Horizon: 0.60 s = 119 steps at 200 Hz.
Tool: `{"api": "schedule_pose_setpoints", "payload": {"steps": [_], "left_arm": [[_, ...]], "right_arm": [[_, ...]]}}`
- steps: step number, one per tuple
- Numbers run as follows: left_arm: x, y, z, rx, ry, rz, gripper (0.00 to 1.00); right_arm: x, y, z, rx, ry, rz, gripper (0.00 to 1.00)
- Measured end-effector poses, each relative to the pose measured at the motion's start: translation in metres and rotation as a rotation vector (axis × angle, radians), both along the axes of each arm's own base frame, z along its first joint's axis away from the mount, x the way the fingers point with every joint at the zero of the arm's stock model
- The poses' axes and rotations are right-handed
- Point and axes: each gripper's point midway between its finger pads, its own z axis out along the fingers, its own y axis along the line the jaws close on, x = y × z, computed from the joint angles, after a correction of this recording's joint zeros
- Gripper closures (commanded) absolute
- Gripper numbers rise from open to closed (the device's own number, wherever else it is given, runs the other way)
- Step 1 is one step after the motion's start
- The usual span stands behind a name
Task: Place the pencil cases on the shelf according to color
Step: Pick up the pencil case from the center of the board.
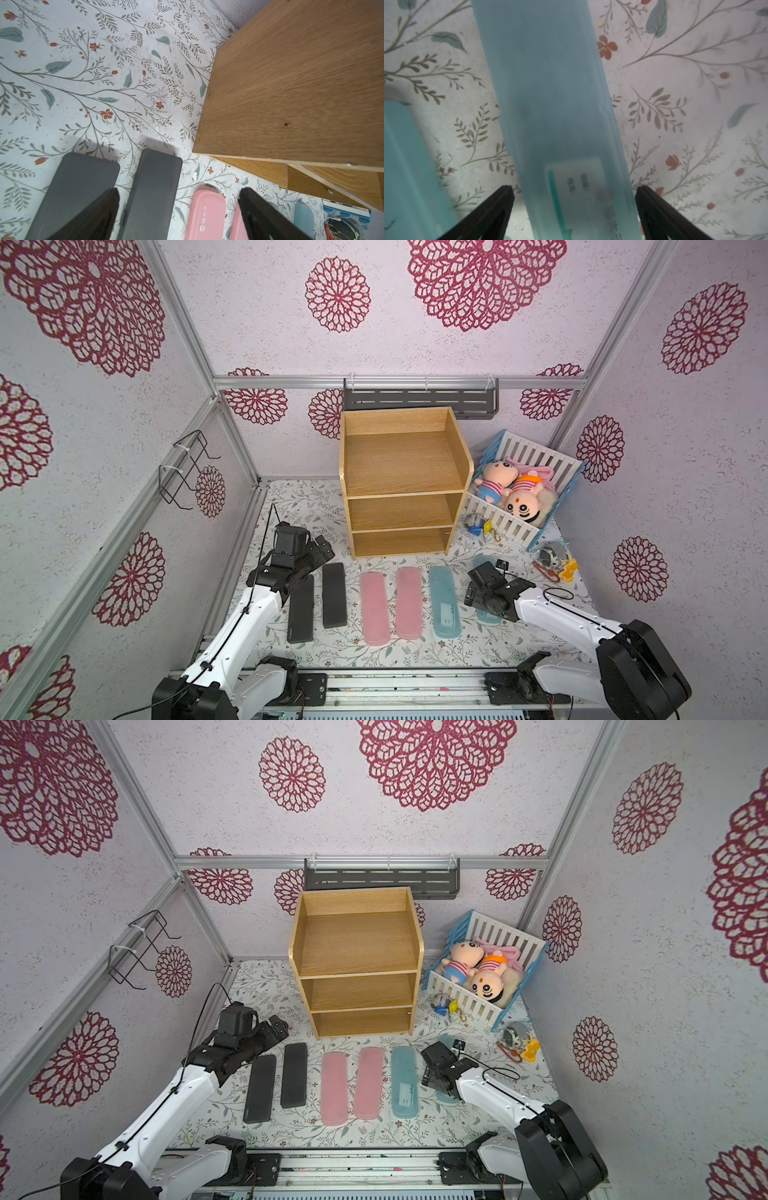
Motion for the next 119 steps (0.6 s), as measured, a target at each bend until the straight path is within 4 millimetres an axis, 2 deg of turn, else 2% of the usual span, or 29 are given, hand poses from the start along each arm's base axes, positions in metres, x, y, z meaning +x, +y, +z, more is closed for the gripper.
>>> {"api": "schedule_pose_setpoints", "payload": {"steps": [38,79,119], "left_arm": [[0.0,-0.003,-0.001,0.0,0.002,-0.007,0.03],[-0.001,-0.005,0.0,-0.004,0.002,-0.004,0.03],[-0.002,-0.009,-0.001,-0.001,0.002,-0.01,0.03]], "right_arm": [[-0.005,0.009,-0.009,0.041,0.015,0.033,0.02],[-0.008,0.025,-0.008,0.052,0.006,0.096,0.02],[-0.005,0.026,-0.01,0.037,0.009,0.101,0.02]]}}
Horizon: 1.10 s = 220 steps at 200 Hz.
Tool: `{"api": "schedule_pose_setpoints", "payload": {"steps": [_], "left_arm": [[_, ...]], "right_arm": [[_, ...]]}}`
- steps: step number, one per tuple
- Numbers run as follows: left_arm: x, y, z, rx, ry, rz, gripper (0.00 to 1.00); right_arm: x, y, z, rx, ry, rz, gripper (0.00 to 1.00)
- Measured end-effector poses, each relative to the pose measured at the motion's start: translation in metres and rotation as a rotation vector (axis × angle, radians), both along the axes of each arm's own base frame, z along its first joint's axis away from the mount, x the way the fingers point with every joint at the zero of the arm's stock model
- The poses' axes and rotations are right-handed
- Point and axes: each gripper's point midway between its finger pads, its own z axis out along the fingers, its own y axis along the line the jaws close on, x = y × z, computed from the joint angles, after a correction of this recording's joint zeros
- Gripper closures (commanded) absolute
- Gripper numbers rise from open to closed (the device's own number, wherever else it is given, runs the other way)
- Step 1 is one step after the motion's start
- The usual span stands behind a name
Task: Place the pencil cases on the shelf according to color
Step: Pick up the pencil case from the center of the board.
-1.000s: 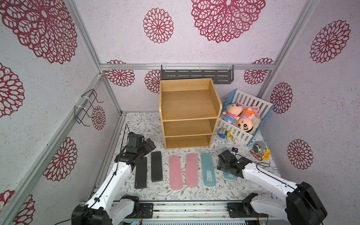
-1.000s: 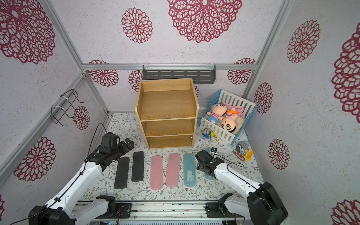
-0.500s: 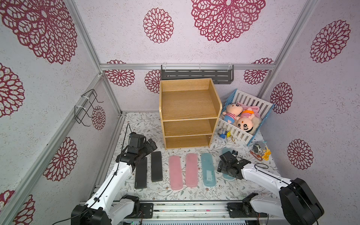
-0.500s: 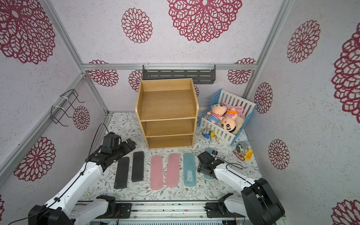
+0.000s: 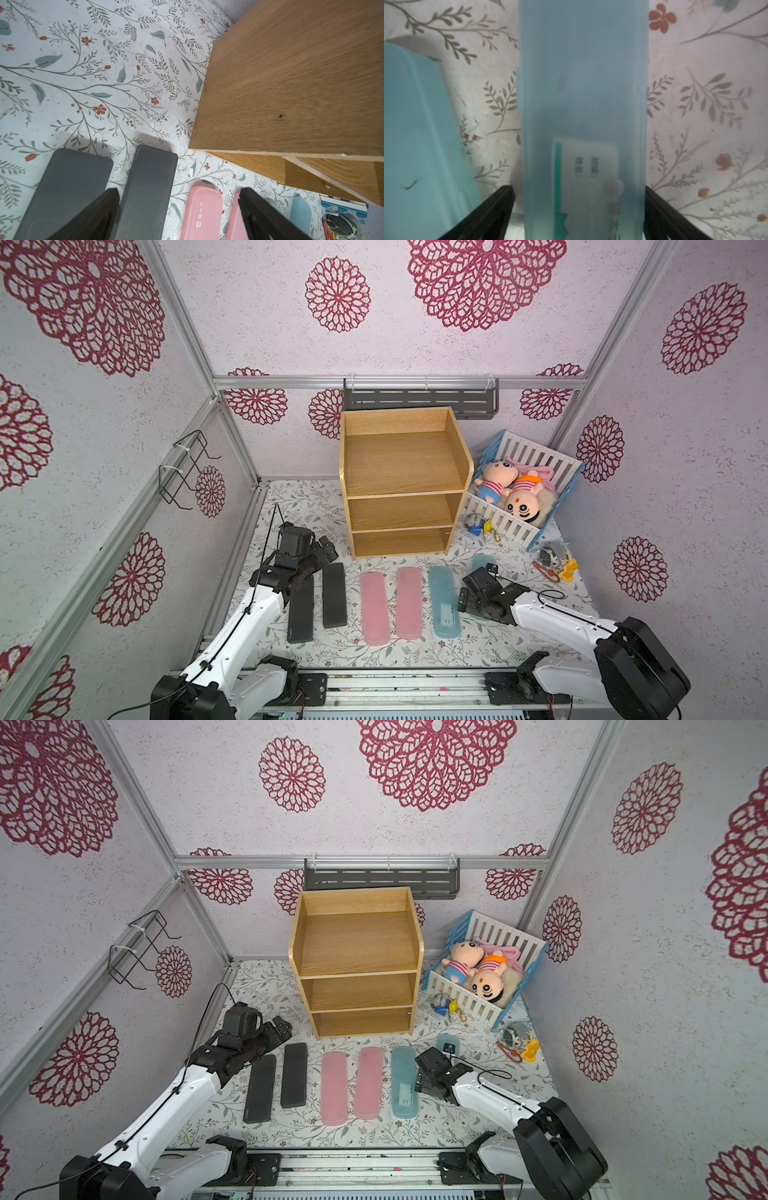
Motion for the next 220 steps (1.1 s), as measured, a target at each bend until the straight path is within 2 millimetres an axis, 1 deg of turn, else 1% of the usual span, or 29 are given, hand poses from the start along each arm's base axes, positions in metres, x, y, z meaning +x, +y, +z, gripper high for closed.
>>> {"api": "schedule_pose_setpoints", "payload": {"steps": [37,54,72,90,101,118,145,164,185,204,220], "left_arm": [[-0.001,-0.001,-0.001,0.004,0.004,0.005,0.03],[-0.002,-0.001,-0.001,0.006,0.005,0.009,0.03],[-0.001,0.0,-0.001,0.01,0.004,0.014,0.03],[-0.001,0.001,-0.001,0.012,0.003,0.018,0.03],[-0.001,0.001,-0.001,0.013,0.003,0.019,0.03],[-0.001,0.001,-0.001,0.014,0.003,0.02,0.03],[-0.002,0.001,0.001,0.014,0.005,0.02,0.03],[0.0,0.0,0.007,0.011,-0.004,0.023,0.03],[0.002,0.0,0.017,0.002,-0.029,0.028,0.03],[0.001,0.0,0.027,-0.011,-0.055,0.034,0.03],[0.0,0.0,0.034,-0.023,-0.075,0.037,0.03]], "right_arm": [[0.008,0.002,0.0,-0.004,-0.019,-0.001,0.04],[0.01,0.003,0.0,-0.006,-0.024,0.004,0.07],[0.012,0.004,0.0,-0.009,-0.033,0.008,0.14],[0.014,0.005,0.0,-0.009,-0.043,0.012,0.19],[0.014,0.006,0.0,-0.008,-0.045,0.015,0.22],[0.013,0.008,0.001,-0.004,-0.046,0.018,0.24],[0.002,0.012,0.005,0.005,-0.031,0.039,0.27],[-0.007,0.016,0.015,0.027,-0.043,0.055,0.31],[-0.013,0.024,0.034,0.069,-0.079,0.08,0.33],[-0.015,0.038,0.055,0.126,-0.124,0.121,0.35],[-0.019,0.054,0.074,0.173,-0.161,0.176,0.36]]}}
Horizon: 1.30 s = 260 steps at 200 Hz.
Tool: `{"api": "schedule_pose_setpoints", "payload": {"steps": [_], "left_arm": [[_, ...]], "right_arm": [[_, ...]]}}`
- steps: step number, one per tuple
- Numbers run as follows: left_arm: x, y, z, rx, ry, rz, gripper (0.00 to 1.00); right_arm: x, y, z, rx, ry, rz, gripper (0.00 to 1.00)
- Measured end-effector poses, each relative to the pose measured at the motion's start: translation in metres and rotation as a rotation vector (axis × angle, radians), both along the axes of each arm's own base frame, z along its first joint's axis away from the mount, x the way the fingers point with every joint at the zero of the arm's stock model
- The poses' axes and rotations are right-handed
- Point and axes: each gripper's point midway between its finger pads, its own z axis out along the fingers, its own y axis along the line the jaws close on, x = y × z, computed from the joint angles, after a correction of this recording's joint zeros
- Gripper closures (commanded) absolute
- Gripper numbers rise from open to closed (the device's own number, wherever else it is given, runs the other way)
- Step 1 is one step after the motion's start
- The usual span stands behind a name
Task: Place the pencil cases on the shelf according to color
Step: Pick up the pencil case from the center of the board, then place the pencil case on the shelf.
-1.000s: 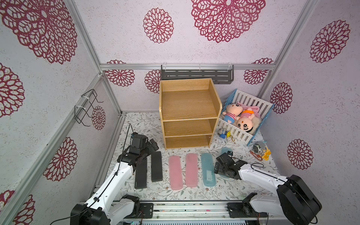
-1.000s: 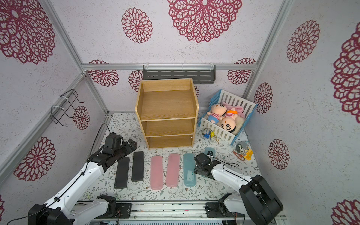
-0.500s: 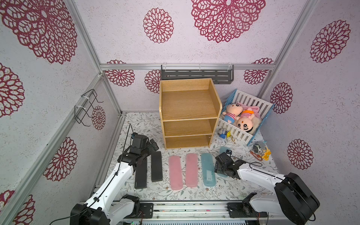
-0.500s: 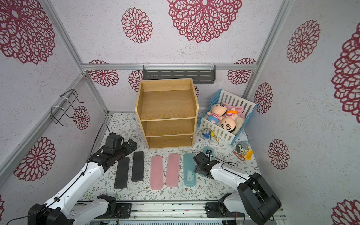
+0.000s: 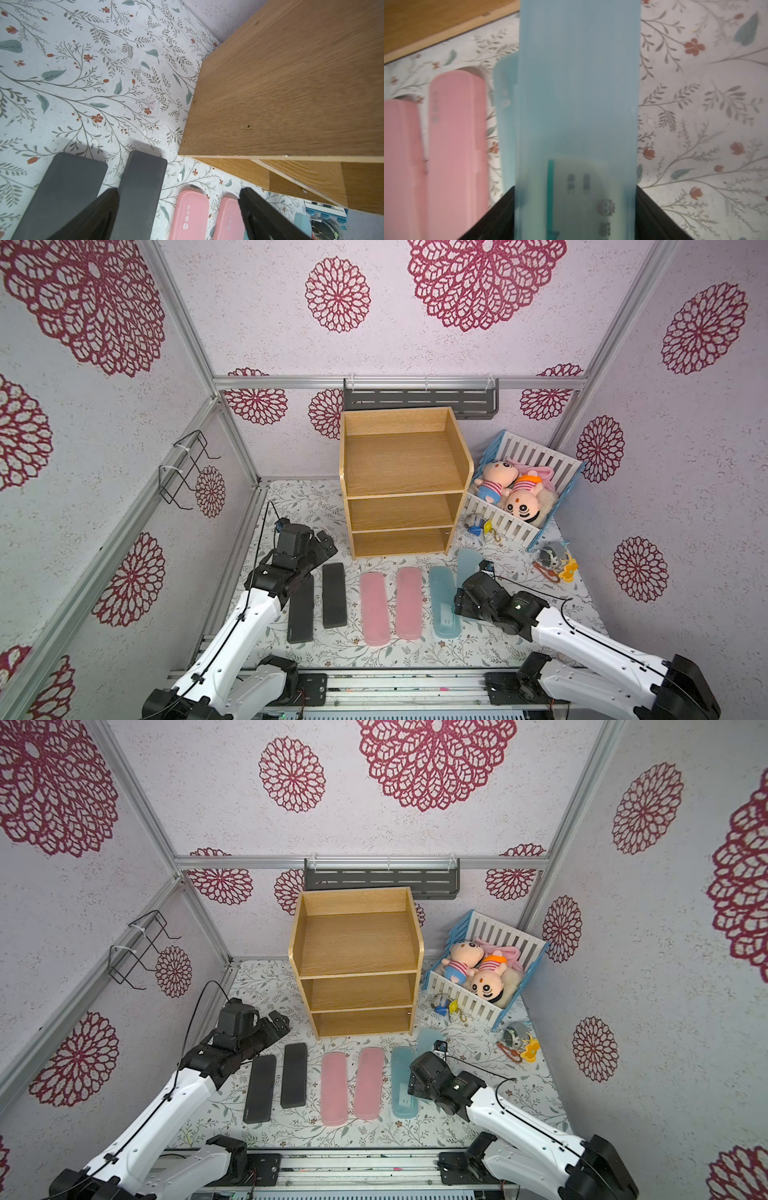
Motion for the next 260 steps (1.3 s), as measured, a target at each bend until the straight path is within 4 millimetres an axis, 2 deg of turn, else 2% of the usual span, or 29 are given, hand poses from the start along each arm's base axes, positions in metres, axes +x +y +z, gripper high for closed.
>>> {"api": "schedule_pose_setpoints", "payload": {"steps": [44,81,100,132,156,178,197,212,231,260], "left_arm": [[-0.002,-0.002,0.019,-0.021,-0.033,-0.004,0.03],[-0.004,-0.002,0.05,-0.029,-0.079,-0.013,0.03],[-0.006,-0.003,0.073,-0.037,-0.128,-0.025,0.03],[-0.007,-0.005,0.112,-0.032,-0.202,-0.057,0.03],[-0.003,-0.008,0.134,-0.021,-0.232,-0.081,0.03],[0.007,-0.011,0.147,-0.005,-0.239,-0.097,0.03],[0.015,-0.014,0.154,0.014,-0.242,-0.116,0.03],[0.022,-0.016,0.16,0.039,-0.247,-0.134,0.03],[0.033,-0.019,0.166,0.07,-0.252,-0.155,0.03],[0.046,-0.019,0.157,0.099,-0.229,-0.165,0.03]], "right_arm": [[-0.014,0.051,0.048,0.092,-0.09,0.183,0.38],[-0.021,0.092,0.113,0.169,-0.22,0.329,0.38],[-0.017,0.106,0.148,0.189,-0.3,0.368,0.38],[0.001,0.116,0.204,0.175,-0.435,0.378,0.36],[0.031,0.122,0.253,0.147,-0.523,0.341,0.36],[0.076,0.122,0.293,0.102,-0.589,0.26,0.36],[0.115,0.12,0.313,0.051,-0.616,0.198,0.36],[0.144,0.118,0.319,0.011,-0.62,0.162,0.36],[0.175,0.113,0.316,-0.041,-0.608,0.131,0.36],[0.217,0.115,0.296,-0.096,-0.562,0.113,0.36]]}}
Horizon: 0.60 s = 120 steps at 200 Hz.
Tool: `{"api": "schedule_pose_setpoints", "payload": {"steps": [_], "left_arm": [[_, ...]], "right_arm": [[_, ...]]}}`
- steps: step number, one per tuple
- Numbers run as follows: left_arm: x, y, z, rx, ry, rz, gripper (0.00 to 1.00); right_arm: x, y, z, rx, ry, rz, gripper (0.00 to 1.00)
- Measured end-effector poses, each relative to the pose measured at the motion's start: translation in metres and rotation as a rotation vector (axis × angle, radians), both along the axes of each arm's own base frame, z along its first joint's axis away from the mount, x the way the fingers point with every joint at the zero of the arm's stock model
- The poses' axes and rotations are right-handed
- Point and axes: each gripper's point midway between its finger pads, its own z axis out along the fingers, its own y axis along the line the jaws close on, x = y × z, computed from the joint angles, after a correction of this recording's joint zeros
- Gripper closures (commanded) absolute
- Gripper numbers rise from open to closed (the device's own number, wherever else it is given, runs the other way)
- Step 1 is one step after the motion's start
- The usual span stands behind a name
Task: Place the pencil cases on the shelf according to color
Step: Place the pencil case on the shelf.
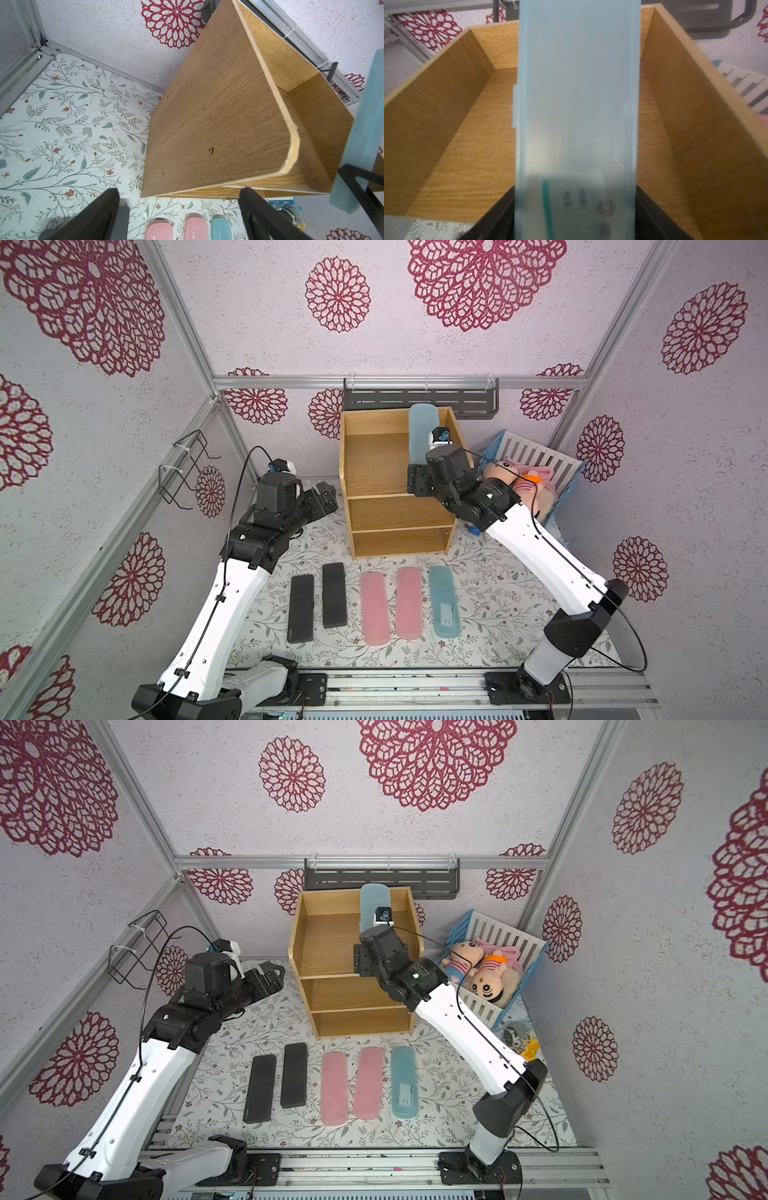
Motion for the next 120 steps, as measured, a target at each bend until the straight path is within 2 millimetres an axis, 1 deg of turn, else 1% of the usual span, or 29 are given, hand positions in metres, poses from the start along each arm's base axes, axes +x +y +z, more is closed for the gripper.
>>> {"api": "schedule_pose_setpoints", "payload": {"steps": [9,22,41,55,82,90,120], "left_arm": [[0.002,0.0,-0.003,0.006,0.007,-0.004,0.03],[0.006,0.0,-0.006,0.012,0.008,-0.008,0.03],[0.01,0.0,-0.008,0.02,0.007,-0.022,0.03],[0.013,0.0,-0.01,0.029,0.005,-0.033,0.03],[0.017,-0.002,-0.02,0.04,0.007,-0.052,0.03],[0.017,-0.002,-0.024,0.043,0.013,-0.055,0.03],[0.018,-0.003,-0.041,0.058,0.032,-0.067,0.03]], "right_arm": [[0.011,0.001,-0.009,-0.015,0.018,-0.006,0.35],[0.024,0.003,-0.014,-0.018,0.024,-0.017,0.32],[0.035,0.003,-0.014,-0.016,0.029,-0.027,0.2],[0.038,0.001,-0.014,-0.019,0.038,-0.031,0.14],[0.037,0.0,-0.019,-0.028,0.063,-0.032,0.08],[0.036,0.0,-0.02,-0.03,0.068,-0.03,0.01],[0.035,0.003,-0.017,-0.02,0.069,-0.014,0.01]]}}
